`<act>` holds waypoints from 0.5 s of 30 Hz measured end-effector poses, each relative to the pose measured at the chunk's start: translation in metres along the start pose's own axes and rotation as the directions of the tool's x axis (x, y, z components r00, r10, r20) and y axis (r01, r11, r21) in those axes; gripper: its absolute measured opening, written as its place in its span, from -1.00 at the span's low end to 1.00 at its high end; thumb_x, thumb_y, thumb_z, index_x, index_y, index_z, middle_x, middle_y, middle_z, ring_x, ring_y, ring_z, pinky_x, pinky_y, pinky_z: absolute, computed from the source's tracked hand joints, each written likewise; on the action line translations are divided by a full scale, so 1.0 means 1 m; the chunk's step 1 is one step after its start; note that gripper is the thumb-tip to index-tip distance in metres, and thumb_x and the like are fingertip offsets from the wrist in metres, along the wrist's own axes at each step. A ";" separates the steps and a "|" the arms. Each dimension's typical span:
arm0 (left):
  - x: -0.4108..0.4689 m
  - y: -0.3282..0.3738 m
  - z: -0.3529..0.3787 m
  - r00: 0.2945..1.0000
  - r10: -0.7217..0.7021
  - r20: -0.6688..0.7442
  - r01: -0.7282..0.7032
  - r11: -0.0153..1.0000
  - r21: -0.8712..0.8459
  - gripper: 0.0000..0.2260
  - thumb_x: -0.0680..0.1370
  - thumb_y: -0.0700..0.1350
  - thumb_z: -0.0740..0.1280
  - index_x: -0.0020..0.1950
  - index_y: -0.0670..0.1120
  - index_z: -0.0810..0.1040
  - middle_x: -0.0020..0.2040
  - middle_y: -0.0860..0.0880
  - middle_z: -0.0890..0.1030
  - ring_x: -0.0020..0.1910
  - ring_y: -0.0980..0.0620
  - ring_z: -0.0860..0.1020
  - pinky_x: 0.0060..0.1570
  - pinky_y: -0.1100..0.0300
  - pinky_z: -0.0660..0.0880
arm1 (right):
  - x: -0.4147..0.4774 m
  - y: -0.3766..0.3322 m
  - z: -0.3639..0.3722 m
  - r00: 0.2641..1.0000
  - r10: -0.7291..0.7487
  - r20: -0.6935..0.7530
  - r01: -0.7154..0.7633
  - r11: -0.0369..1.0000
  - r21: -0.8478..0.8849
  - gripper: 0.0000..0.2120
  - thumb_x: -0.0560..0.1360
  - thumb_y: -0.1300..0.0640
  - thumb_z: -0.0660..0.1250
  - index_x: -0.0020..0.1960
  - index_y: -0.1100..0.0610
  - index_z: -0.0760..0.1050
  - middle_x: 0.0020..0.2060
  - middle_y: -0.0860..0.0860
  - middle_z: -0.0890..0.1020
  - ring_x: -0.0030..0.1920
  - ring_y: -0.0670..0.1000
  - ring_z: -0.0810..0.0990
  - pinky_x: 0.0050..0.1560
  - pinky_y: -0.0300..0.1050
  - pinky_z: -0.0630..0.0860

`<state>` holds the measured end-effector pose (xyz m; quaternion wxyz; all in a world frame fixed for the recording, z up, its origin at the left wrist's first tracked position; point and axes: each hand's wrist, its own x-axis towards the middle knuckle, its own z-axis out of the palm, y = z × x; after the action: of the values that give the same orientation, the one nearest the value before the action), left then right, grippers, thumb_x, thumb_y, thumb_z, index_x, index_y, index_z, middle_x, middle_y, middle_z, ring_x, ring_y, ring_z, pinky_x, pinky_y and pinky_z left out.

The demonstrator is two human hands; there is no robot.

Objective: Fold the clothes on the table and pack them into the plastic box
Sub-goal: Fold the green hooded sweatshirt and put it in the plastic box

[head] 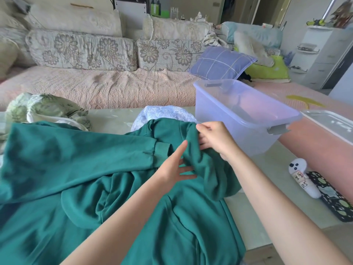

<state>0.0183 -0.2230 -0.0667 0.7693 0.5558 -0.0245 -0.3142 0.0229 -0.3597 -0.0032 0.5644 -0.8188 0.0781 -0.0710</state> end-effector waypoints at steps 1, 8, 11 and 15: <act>0.000 0.000 -0.006 1.000 0.002 -0.028 -0.003 1.000 -0.027 -0.59 0.51 0.23 0.26 0.24 0.04 0.54 0.09 -0.05 0.62 0.01 -0.07 0.62 0.01 -0.05 0.59 | -0.007 -0.001 0.004 0.990 0.029 0.135 -0.031 1.000 0.008 -0.79 0.62 0.19 0.16 0.10 0.24 0.54 -0.09 0.21 0.64 -0.25 0.03 0.65 -0.21 -0.09 0.62; -0.012 -0.022 -0.028 0.964 0.006 -0.266 0.048 0.979 0.196 -0.14 0.05 0.18 0.62 0.23 0.14 0.26 0.25 -0.01 0.30 0.18 0.02 0.52 0.10 -0.03 0.56 | -0.019 0.017 0.014 0.881 -0.032 0.473 0.144 0.969 -0.202 -0.58 0.62 0.35 0.03 0.42 0.11 0.34 0.30 0.04 0.52 0.24 -0.03 0.54 0.15 -0.08 0.55; -0.013 -0.029 -0.039 0.914 0.145 -0.380 -0.045 0.965 0.260 -0.62 0.31 0.03 0.52 0.05 0.14 0.49 0.21 -0.06 0.35 0.09 -0.03 0.55 0.11 0.00 0.55 | -0.018 0.018 0.011 0.912 -0.080 0.403 0.186 0.955 -0.230 -0.61 0.60 0.36 0.08 0.33 0.10 0.44 0.24 0.01 0.57 0.14 -0.05 0.60 0.09 -0.11 0.56; -0.017 -0.017 -0.055 0.870 0.234 -0.435 -0.172 0.969 0.177 -0.81 0.51 -0.22 0.30 0.00 0.02 0.62 -0.01 -0.10 0.63 -0.11 -0.06 0.61 -0.12 0.13 0.55 | -0.021 0.028 0.005 0.954 -0.180 0.238 0.248 0.922 -0.296 -0.66 0.53 0.35 0.27 0.23 0.06 0.54 0.09 -0.06 0.63 0.00 -0.08 0.62 0.19 -0.10 0.50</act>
<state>0.0184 -0.1714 -0.0971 0.7441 0.6574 0.0761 -0.0911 0.0019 -0.3609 -0.0321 0.4165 -0.9065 -0.0607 -0.0337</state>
